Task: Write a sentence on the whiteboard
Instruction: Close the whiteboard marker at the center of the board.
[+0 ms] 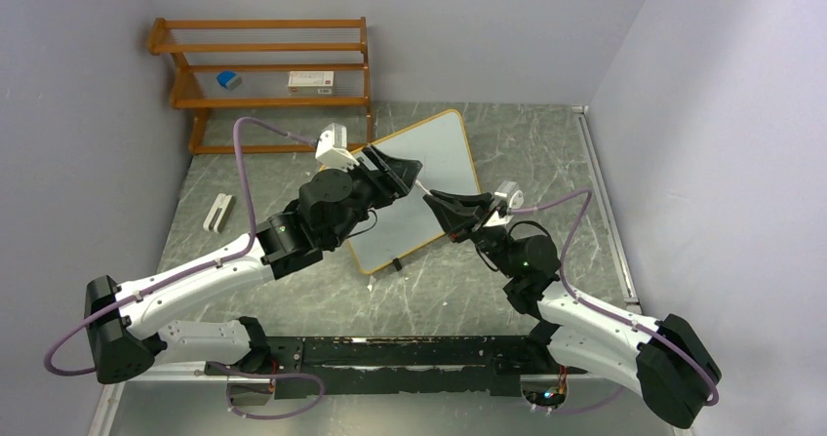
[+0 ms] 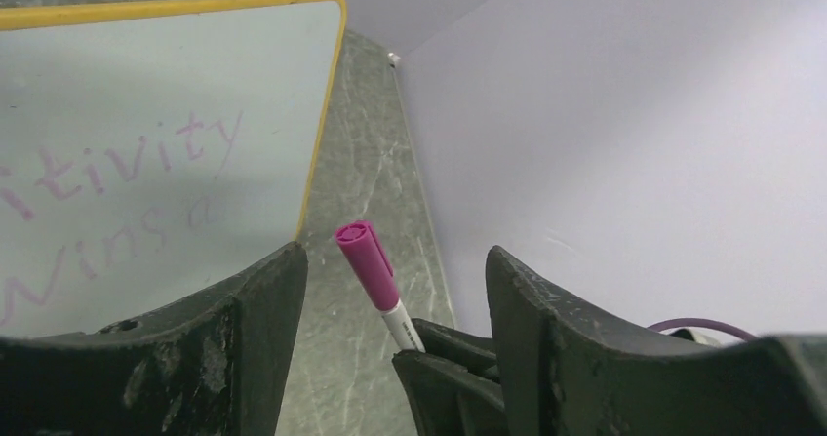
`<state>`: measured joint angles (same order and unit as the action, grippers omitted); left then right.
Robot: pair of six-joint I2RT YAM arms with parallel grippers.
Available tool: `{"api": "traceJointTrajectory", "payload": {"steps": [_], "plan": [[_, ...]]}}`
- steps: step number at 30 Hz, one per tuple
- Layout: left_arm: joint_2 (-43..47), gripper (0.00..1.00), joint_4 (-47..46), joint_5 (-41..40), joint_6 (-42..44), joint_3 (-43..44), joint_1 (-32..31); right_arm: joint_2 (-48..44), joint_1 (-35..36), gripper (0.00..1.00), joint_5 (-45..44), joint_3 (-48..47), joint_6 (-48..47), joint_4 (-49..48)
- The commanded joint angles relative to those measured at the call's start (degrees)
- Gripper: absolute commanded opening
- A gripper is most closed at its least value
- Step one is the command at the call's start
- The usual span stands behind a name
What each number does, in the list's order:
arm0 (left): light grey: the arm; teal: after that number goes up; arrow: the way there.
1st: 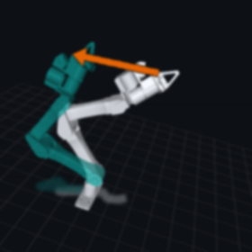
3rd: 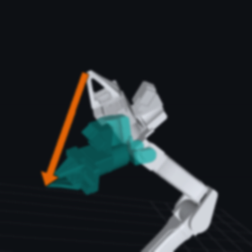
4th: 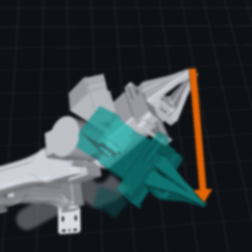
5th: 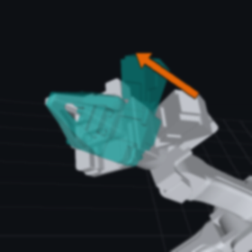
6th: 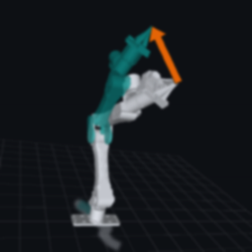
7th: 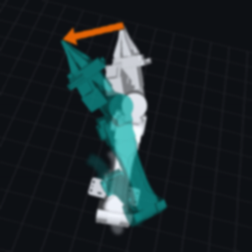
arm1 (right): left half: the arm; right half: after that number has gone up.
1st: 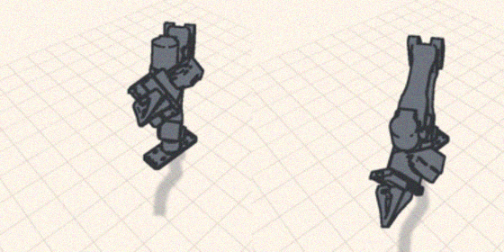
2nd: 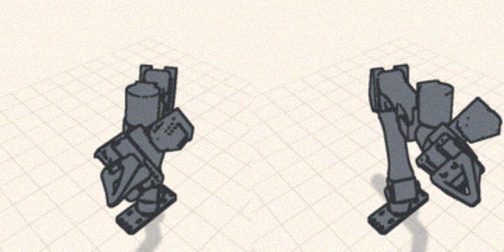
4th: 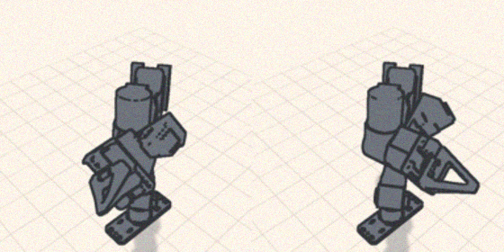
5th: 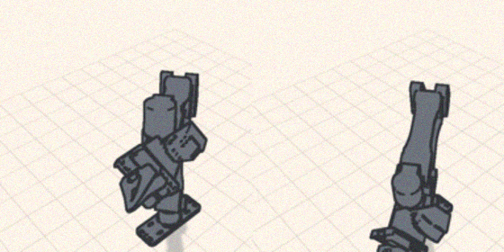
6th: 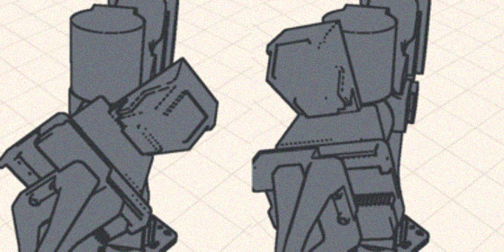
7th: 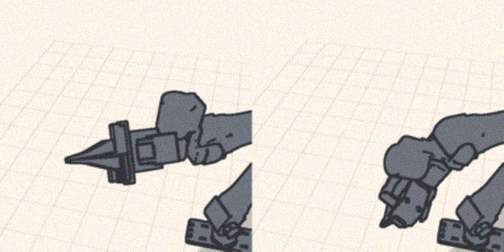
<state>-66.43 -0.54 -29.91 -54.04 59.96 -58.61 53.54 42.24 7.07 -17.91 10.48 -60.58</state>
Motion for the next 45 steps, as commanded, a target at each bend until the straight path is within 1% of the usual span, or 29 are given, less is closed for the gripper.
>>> {"api": "traceJointTrajectory", "payload": {"steps": [1,5,8,10,13,18,20,21,28,33,36,39,45], "plan": [[0.1,0.68,-5.9,-1.0,-3.6,-1.4,0.5,0.0,0.2,0.00,0.0,0.4,0.4,-3.4],[0.1,0.63,-7.6,-0.8,-4.6,-3.0,0.9,0.0,0.4,0.00,0.3,0.4,0.6,-3.5],[-0.3,0.54,-8.0,-0.5,-5.1,-3.1,1.3,-0.2,0.3,0.00,0.4,0.6,1.0,-3.6],[-0.4,0.52,-9.0,-0.2,-5.3,-3.7,1.6,-0.4,0.3,0.00,0.5,0.6,1.1,-3.5],[-0.2,0.44,-11.6,0.6,-5.6,-4.8,1.9,-0.6,0.4,0.00,0.7,0.7,1.2,-3.3],[-1.0,0.24,-11.7,2.3,-7.3,-4.8,2.0,-0.5,0.5,0.00,0.8,0.8,1.5,-3.9],[-1.1,0.09,-11.9,3.2,-8.3,-5.3,2.1,-0.6,0.4,0.00,0.5,0.7,1.5,-4.0],[-1.0,0.05,-12.0,3.5,-8.8,-5.7,2.1,-0.6,0.4,0.00,0.4,0.7,1.5,-4.1],[-0.1,0.05,-15.6,8.9,-15.3,-10.4,2.1,0.5,0.4,0.00,-1.8,0.6,1.4,-6.7],[-1.1,0.05,-15.2,13.8,-17.3,-10.8,2.0,1.5,0.4,0.00,-1.1,-0.7,1.0,-8.3],[-1.4,0.05,-14.8,16.2,-17.4,-10.8,1.5,2.2,0.4,0.00,-0.7,-1.9,0.1,-7.8],[-1.2,0.05,-14.1,15.7,-16.3,-10.9,-0.4,3.1,0.4,0.00,-0.7,-3.2,-0.6,-7.1],[-1.0,0.05,-15.4,15.8,-14.8,-12.6,-4.3,4.7,0.4,0.00,-1.6,-5.1,-0.3,-6.6]]}}
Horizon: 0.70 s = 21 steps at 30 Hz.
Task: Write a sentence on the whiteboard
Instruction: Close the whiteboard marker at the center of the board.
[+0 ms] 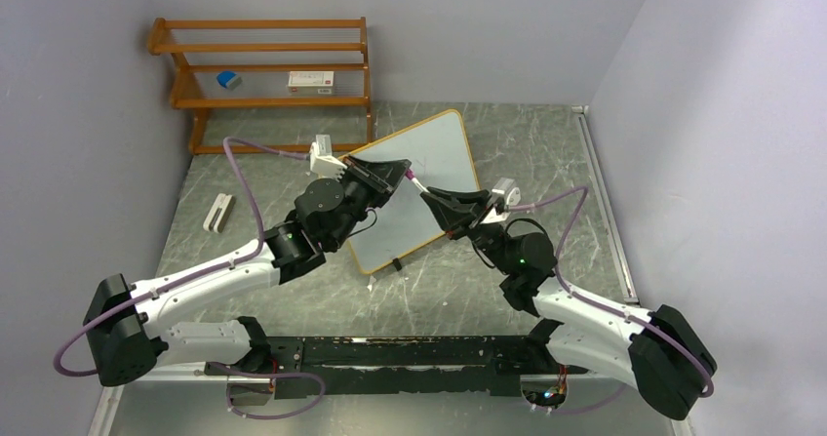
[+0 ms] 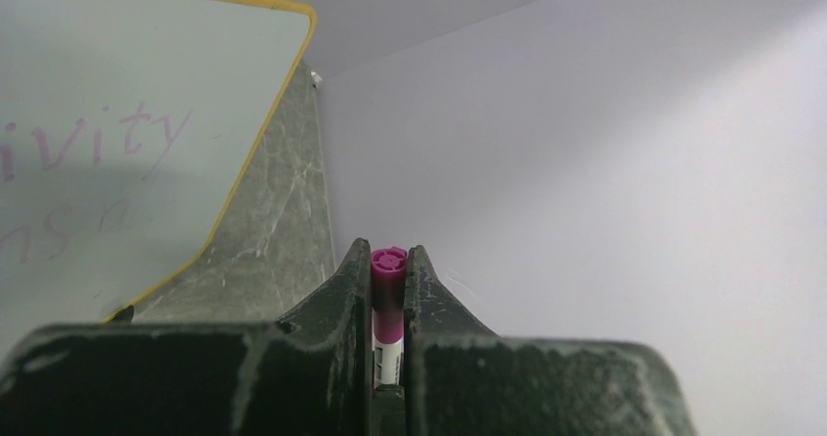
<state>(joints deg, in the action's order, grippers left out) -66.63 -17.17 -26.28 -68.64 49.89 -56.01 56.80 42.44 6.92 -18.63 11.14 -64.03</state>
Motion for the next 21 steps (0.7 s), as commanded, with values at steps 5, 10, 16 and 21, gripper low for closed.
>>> {"api": "traceJointTrajectory", "payload": {"steps": [5,10,16,21], "plan": [[-0.7,0.05,2.3,12.1,1.0,-3.3,-9.3,1.8,0.2,0.00,-1.1,-6.1,-3.6,-1.6],[-0.7,0.05,-0.6,13.4,2.0,-5.0,-10.7,2.5,0.2,0.00,-1.1,-6.8,-4.5,-2.9],[0.0,0.05,2.3,11.2,4.8,-3.2,-10.6,2.4,0.2,0.00,-2.0,-6.8,-4.3,-1.1],[4.4,0.30,10.5,4.7,11.1,-0.3,-7.5,-1.3,0.1,0.00,-5.6,-5.8,-6.7,8.1]]}}
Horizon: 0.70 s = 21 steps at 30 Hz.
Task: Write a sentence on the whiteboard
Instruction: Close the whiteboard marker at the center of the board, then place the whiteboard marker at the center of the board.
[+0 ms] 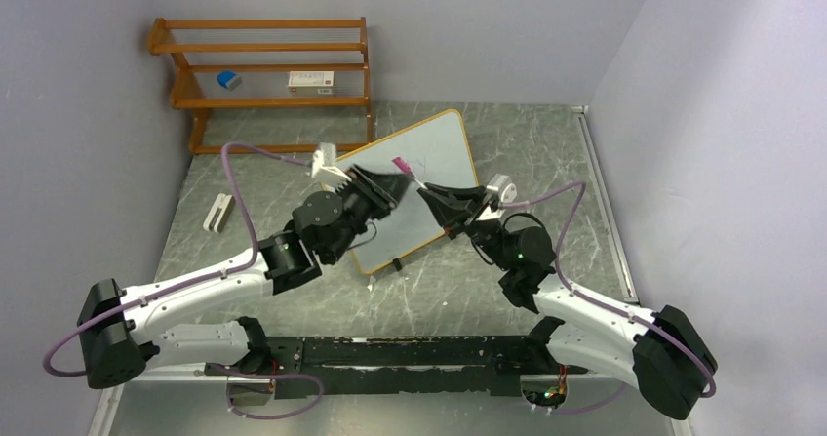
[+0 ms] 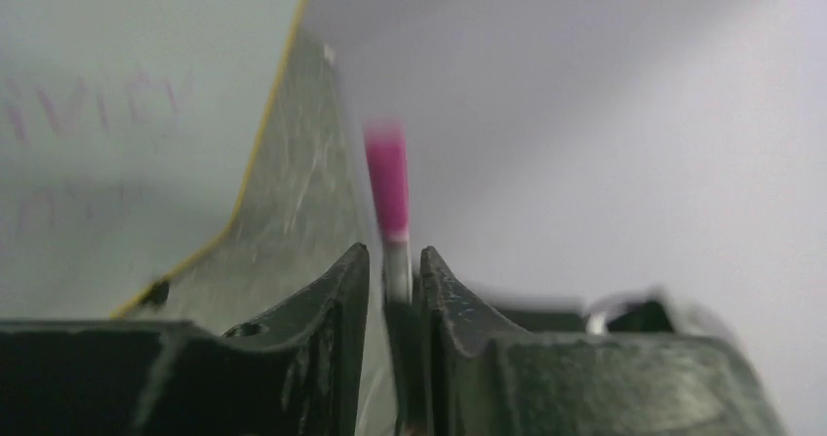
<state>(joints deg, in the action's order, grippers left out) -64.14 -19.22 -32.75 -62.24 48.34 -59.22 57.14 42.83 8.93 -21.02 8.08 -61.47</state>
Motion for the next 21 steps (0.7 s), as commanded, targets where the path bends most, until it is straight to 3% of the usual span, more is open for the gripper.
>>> {"api": "traceJointTrajectory", "payload": {"steps": [1,9,16,21], "plan": [[3.3,0.35,13.2,10.5,6.4,1.7,-3.3,-2.7,-0.3,0.00,-8.4,-3.3,-4.1,7.7],[7.9,0.67,26.9,0.3,25.4,11.3,1.1,-10.2,-0.5,0.00,-25.2,-4.0,-2.3,29.7],[10.6,0.83,33.6,-5.3,37.3,13.2,9.3,-10.9,-1.9,0.00,-44.4,-4.9,5.7,46.9],[12.8,0.89,36.1,-7.8,41.5,11.6,14.8,-10.1,-4.8,0.00,-51.9,-4.6,13.8,55.8]]}}
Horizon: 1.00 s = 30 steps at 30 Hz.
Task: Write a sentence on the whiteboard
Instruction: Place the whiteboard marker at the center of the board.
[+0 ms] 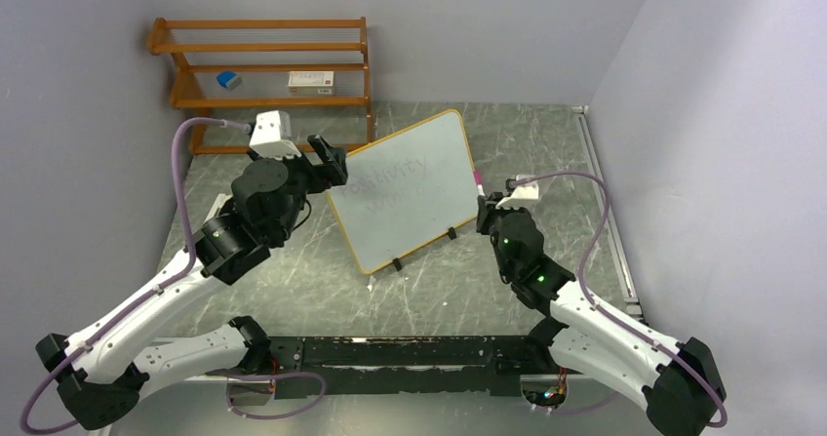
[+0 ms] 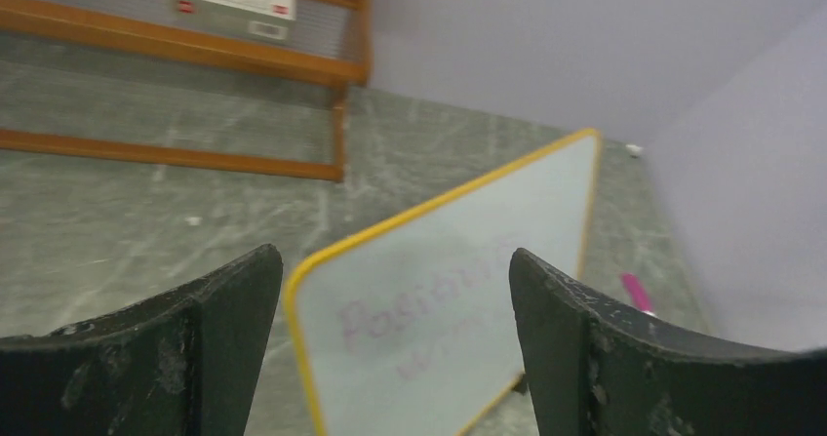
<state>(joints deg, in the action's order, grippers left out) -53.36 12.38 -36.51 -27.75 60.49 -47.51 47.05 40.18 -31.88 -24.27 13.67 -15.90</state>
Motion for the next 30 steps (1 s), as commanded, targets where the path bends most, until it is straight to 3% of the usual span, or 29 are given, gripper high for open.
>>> {"api": "traceJointTrajectory", "payload": {"steps": [1,5,10,22,26,30], "plan": [[3.3,0.91,4.1,-4.7,7.9,-1.5,3.7,0.1,-3.1,0.00,-12.6,-1.2,10.4,12.1],[8.6,0.97,4.1,-9.6,10.7,-5.0,4.5,0.7,-8.6,0.00,-11.3,-0.3,15.1,18.0],[15.7,0.98,2.7,-12.5,17.0,-10.9,4.6,3.9,-16.4,0.00,-1.2,1.7,18.8,18.6],[29.5,0.98,6.5,-13.7,17.7,-18.7,4.6,15.0,-22.3,0.07,5.6,0.8,25.4,20.1],[32.1,0.98,8.1,-13.9,16.8,-19.1,4.6,16.0,-22.4,0.22,5.8,2.5,28.0,20.1],[34.6,0.98,9.2,-13.7,16.6,-19.1,4.6,11.5,-22.4,0.48,6.4,3.2,28.6,21.4]]}}
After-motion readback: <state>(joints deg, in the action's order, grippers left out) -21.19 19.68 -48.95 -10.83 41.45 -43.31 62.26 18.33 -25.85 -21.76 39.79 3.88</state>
